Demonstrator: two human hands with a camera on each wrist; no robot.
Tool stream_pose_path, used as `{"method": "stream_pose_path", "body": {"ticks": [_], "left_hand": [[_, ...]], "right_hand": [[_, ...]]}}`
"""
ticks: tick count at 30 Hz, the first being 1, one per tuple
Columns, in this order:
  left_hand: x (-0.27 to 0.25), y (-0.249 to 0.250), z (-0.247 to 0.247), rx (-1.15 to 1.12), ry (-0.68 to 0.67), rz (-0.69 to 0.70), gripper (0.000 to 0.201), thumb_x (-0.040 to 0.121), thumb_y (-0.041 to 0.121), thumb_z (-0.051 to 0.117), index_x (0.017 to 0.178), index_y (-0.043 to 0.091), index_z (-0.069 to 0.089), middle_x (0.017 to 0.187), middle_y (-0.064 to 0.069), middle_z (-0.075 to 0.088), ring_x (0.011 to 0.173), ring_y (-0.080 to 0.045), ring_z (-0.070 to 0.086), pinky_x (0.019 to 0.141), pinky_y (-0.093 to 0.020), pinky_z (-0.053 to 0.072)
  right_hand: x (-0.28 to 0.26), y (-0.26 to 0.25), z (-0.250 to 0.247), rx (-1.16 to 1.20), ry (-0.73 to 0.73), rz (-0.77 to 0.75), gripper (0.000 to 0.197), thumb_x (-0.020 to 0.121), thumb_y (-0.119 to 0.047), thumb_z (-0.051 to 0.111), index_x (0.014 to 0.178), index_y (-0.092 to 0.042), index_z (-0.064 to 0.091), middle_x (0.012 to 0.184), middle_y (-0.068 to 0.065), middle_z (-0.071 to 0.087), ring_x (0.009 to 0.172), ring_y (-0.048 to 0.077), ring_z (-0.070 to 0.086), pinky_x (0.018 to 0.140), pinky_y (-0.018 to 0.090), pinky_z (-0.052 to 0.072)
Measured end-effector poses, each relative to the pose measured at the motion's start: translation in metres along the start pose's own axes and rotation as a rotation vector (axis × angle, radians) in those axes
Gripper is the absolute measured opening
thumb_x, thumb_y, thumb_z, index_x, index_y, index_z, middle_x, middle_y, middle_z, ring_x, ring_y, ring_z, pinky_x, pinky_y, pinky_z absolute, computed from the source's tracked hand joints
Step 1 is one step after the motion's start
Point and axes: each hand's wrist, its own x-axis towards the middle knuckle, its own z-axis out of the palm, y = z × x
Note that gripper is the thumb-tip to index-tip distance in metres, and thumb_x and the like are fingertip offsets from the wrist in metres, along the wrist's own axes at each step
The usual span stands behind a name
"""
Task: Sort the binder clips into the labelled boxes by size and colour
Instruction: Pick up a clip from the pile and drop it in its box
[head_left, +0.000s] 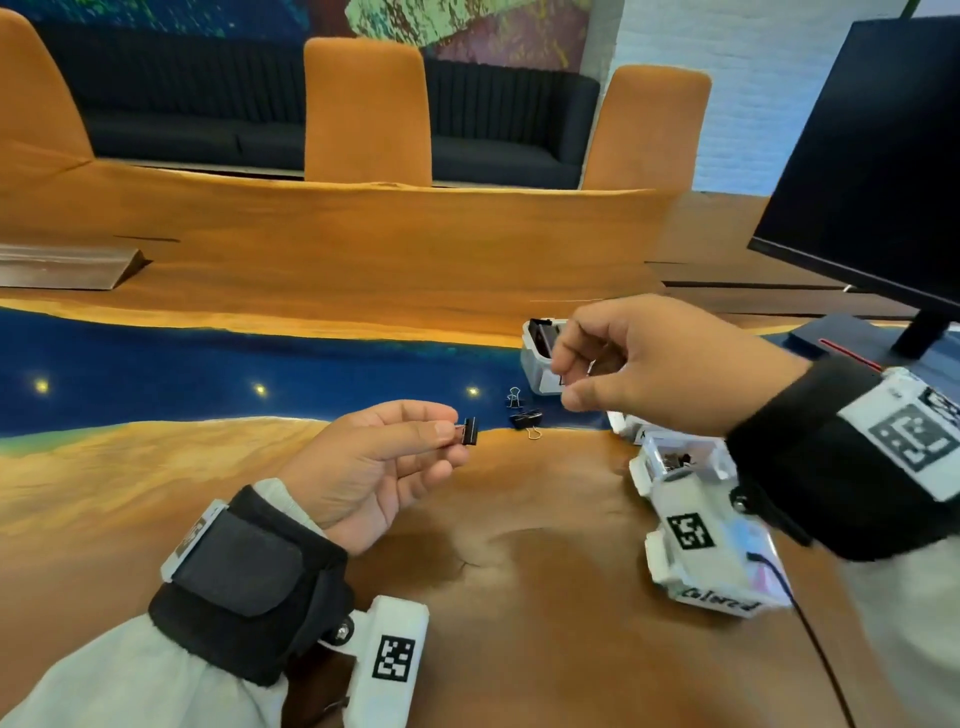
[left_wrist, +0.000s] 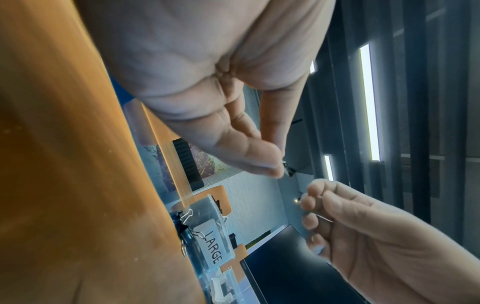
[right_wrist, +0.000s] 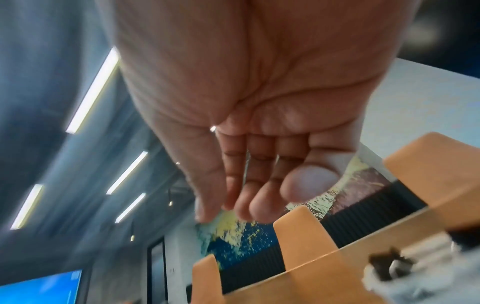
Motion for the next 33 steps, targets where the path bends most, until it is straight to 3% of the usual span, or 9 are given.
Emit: {"method": "stream_pose_path", "body": {"ticks": [3, 6, 10, 18, 25, 27, 30, 33], "left_hand": [[0.0, 0.0, 0.0, -0.009, -0.015, -0.003, 0.028, 0.071, 0.003, 0.073, 0.099, 0.001, 0.07, 0.084, -0.016, 0.073, 0.071, -0.02, 0.075, 0.06, -0.022, 0.06], [-0.001, 0.0, 0.001, -0.005, -0.011, -0.005, 0.031, 0.071, 0.002, 0.072, 0.102, 0.0, 0.07, 0.086, -0.017, 0.074, 0.073, -0.021, 0.076, 0.062, -0.022, 0.06], [-0.003, -0.001, 0.002, -0.01, 0.001, -0.005, 0.035, 0.072, 0.001, 0.071, 0.107, -0.001, 0.069, 0.087, -0.016, 0.075, 0.075, -0.021, 0.076, 0.063, -0.022, 0.06], [-0.001, -0.004, 0.001, 0.014, 0.0, -0.004, 0.026, 0.085, -0.005, 0.065, 0.11, 0.0, 0.07, 0.091, -0.018, 0.072, 0.078, -0.021, 0.072, 0.065, -0.025, 0.062], [-0.003, -0.005, 0.007, 0.118, -0.023, 0.034, 0.016, 0.086, -0.005, 0.065, 0.095, 0.003, 0.075, 0.086, -0.018, 0.072, 0.075, -0.021, 0.07, 0.065, -0.027, 0.061], [-0.004, -0.004, 0.012, 0.196, -0.03, 0.059, 0.015, 0.085, -0.003, 0.067, 0.093, 0.006, 0.076, 0.086, -0.014, 0.072, 0.074, -0.019, 0.07, 0.062, -0.025, 0.06], [-0.005, 0.0, 0.025, 0.356, -0.058, 0.099, 0.016, 0.083, -0.001, 0.072, 0.096, 0.009, 0.074, 0.086, -0.009, 0.074, 0.073, -0.016, 0.068, 0.058, -0.023, 0.057], [-0.004, 0.006, 0.048, 0.606, -0.086, 0.174, 0.014, 0.083, 0.007, 0.078, 0.094, 0.016, 0.075, 0.088, -0.005, 0.077, 0.075, -0.012, 0.066, 0.061, -0.023, 0.051]], "right_hand": [[-0.001, 0.03, -0.012, -0.26, -0.189, 0.121, 0.025, 0.078, -0.031, 0.082, 0.096, -0.034, 0.065, 0.09, -0.015, 0.067, 0.08, 0.0, 0.061, 0.07, 0.02, 0.047], [-0.01, 0.065, -0.012, -0.489, -0.3, 0.276, 0.044, 0.075, -0.036, 0.084, 0.113, -0.034, 0.061, 0.102, -0.017, 0.063, 0.089, 0.002, 0.06, 0.068, 0.016, 0.041], [-0.024, 0.094, -0.011, -0.52, -0.35, 0.387, 0.065, 0.072, -0.037, 0.084, 0.13, -0.031, 0.056, 0.109, -0.02, 0.059, 0.097, 0.003, 0.059, 0.071, 0.015, 0.041], [-0.027, 0.097, 0.001, -0.541, -0.335, 0.397, 0.077, 0.068, -0.038, 0.088, 0.135, -0.035, 0.05, 0.129, -0.012, 0.052, 0.111, 0.01, 0.055, 0.09, 0.025, 0.05], [-0.021, 0.094, 0.004, -0.518, -0.312, 0.345, 0.071, 0.063, -0.044, 0.089, 0.122, -0.035, 0.05, 0.124, -0.012, 0.051, 0.101, 0.01, 0.054, 0.079, 0.022, 0.046], [-0.021, 0.09, 0.003, -0.504, -0.309, 0.333, 0.069, 0.063, -0.046, 0.088, 0.119, -0.033, 0.05, 0.121, -0.011, 0.052, 0.098, 0.01, 0.054, 0.076, 0.022, 0.046], [-0.02, 0.076, 0.0, -0.469, -0.264, 0.279, 0.067, 0.062, -0.048, 0.087, 0.116, -0.032, 0.052, 0.116, -0.01, 0.057, 0.1, 0.011, 0.057, 0.087, 0.029, 0.052], [-0.019, 0.05, 0.001, -0.399, -0.231, 0.198, 0.066, 0.057, -0.053, 0.087, 0.11, -0.033, 0.053, 0.108, -0.011, 0.058, 0.097, 0.012, 0.058, 0.088, 0.035, 0.055]]}}
